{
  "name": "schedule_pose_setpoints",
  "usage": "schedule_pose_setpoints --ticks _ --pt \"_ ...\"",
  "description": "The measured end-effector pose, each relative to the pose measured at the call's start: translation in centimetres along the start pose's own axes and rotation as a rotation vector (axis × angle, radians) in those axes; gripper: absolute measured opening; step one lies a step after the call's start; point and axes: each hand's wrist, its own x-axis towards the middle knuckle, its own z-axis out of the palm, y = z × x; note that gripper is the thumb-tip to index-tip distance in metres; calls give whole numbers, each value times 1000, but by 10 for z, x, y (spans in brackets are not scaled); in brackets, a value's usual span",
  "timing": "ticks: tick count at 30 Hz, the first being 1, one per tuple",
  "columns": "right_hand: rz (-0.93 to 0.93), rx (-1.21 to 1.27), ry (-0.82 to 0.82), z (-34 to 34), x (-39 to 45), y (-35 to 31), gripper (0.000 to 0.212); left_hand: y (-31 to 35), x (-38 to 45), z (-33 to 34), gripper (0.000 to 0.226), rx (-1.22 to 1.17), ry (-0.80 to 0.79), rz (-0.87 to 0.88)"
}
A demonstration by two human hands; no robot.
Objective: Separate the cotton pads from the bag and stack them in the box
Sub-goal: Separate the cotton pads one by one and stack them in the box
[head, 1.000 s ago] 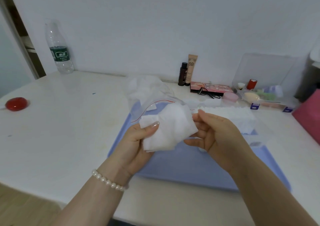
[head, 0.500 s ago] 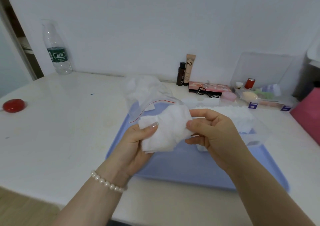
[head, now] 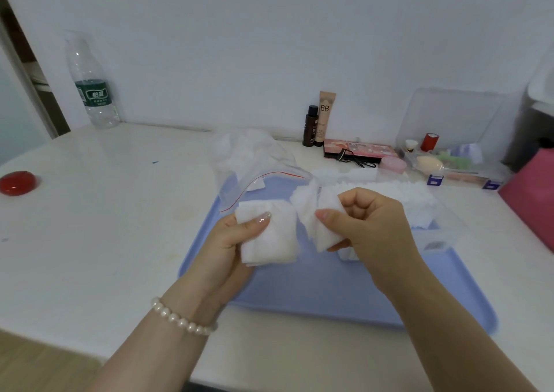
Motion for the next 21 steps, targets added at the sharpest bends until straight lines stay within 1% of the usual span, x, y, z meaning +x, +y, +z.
schedule_pose_setpoints --ticks 1,3,4,6,9,10,11,12,13,14,15,16,18,19,21 --pt "-22 -103 11 0 1 3 20 3 -1 1 23 -40 -14 -11" --pt "-54 -327 0 1 2 10 24 5 -3 0 49 -98 -62 -45" --pt "-54 -407 -27 2 2 13 22 5 -2 -2 58 -90 -68 -54" --pt "-56 -477 -64 2 2 15 19 5 -2 -4 64 -68 -50 -33" --pt "-113 -462 -10 -2 3 12 25 9 -2 -3 63 -98 15 49" --pt "-128 -399 27 -3 3 10 26 8 -1 -3 57 -112 14 81" --pt "-120 -282 52 -4 4 8 25 8 -1 -1 48 -121 16 98" --pt "-82 -105 43 -4 3 4 22 6 1 2 38 -118 33 108" --pt "-8 116 -8 -4 2 1 17 3 2 6 32 -99 77 109" --pt "82 345 -83 -1 1 -3 15 -1 5 7 31 -56 121 110" --pt "159 519 -148 2 -2 -6 16 -5 7 10 33 -9 152 118" --pt "209 624 -190 6 -5 -7 17 -8 9 12 35 38 165 139" --pt "238 686 -225 15 -10 -7 17 -12 9 17 30 108 169 168" --pt "237 663 -223 19 -11 -5 17 -13 9 20 27 130 166 164" --pt "215 527 -141 27 -11 2 20 -16 9 24 28 136 148 135"
